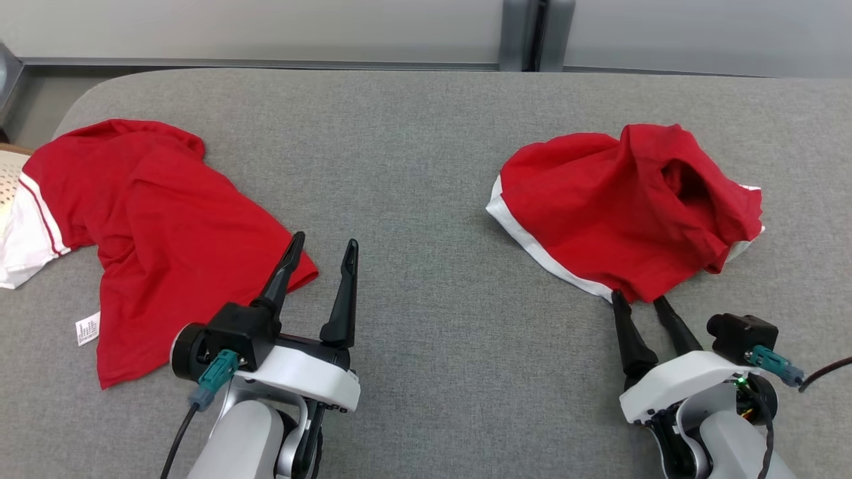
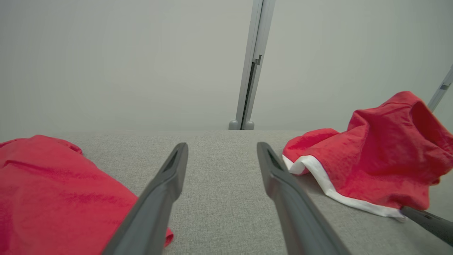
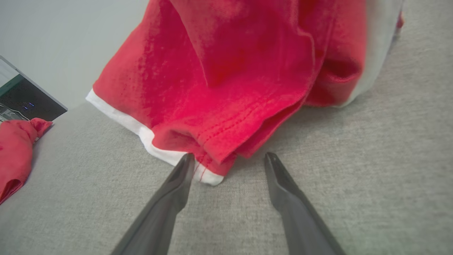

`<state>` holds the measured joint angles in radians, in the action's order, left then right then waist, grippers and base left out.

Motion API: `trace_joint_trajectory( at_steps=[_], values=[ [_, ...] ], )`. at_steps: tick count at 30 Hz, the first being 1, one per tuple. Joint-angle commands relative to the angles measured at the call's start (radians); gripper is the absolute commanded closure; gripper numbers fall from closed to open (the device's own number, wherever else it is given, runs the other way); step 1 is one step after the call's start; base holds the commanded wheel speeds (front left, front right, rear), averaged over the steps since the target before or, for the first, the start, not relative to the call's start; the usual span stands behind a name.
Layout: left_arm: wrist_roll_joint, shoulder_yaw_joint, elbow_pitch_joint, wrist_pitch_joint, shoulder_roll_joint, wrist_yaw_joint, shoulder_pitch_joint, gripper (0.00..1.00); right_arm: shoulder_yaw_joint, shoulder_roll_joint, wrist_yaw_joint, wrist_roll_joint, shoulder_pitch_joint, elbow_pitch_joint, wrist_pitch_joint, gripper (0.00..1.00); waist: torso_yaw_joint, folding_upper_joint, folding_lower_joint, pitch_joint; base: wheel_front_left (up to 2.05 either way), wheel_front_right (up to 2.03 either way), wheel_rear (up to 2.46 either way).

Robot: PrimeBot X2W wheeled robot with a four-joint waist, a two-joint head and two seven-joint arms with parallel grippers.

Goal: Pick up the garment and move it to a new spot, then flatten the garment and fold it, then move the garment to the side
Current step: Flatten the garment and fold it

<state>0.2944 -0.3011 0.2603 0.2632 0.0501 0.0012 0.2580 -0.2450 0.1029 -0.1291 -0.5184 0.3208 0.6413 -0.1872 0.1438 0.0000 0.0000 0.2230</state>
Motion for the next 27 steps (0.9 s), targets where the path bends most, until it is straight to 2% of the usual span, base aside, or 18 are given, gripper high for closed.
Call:
trace_joint_trajectory(
  at_steps=[1,3,4,5,6,10,16,22,27],
  values=[
    [0.005,-0.001,-0.004,0.002,0.002,0.002,0.016,0.00,-0.004,0.005,-0.003,-0.005,0.006,0.018,-0.007,0.00,0.006,0.0000,0.0000,0.004,0.00,0.00,0.00],
    [0.012,-0.008,-0.007,0.002,0.002,0.007,0.014,0.00,-0.012,0.007,-0.003,-0.010,0.016,0.039,-0.016,0.00,0.010,0.0000,0.0000,0.005,0.00,0.00,0.00],
    [0.014,-0.011,-0.008,0.002,0.001,0.009,0.013,0.00,-0.021,0.008,-0.003,-0.015,0.021,0.047,-0.018,0.08,0.012,0.0000,0.0000,0.006,0.00,0.00,0.00],
    [0.015,-0.014,-0.010,0.002,0.001,0.011,0.012,0.00,-0.031,0.010,-0.003,-0.016,0.025,0.052,-0.020,0.69,0.013,0.0000,0.0000,0.006,0.00,0.00,0.00],
    [0.017,-0.016,-0.011,0.002,0.002,0.014,0.012,0.00,-0.045,0.013,-0.003,-0.018,0.029,0.054,-0.024,1.00,0.013,0.0000,0.0000,0.007,0.00,0.00,0.00],
    [0.022,-0.011,-0.008,0.002,0.002,0.020,0.008,0.00,-0.082,0.030,-0.003,-0.032,0.039,0.043,-0.047,1.00,0.001,0.0000,0.0000,-0.002,0.00,0.00,0.00],
    [0.025,0.002,-0.001,0.002,0.002,0.014,-0.006,0.00,-0.073,0.062,-0.003,-0.029,0.018,-0.002,-0.073,1.00,-0.040,0.0000,0.0000,-0.038,0.00,0.00,0.00],
    [0.021,0.008,0.008,0.002,0.002,0.007,-0.025,0.00,-0.018,0.118,-0.003,-0.042,-0.049,-0.084,-0.070,1.00,-0.096,0.0000,0.0000,-0.080,0.00,0.00,0.00],
    [0.016,0.013,0.018,0.002,0.002,0.000,-0.033,0.00,0.072,0.181,-0.003,-0.021,-0.117,-0.151,-0.006,1.00,-0.148,0.0000,0.0000,-0.096,0.00,0.00,0.00]
  ],
)
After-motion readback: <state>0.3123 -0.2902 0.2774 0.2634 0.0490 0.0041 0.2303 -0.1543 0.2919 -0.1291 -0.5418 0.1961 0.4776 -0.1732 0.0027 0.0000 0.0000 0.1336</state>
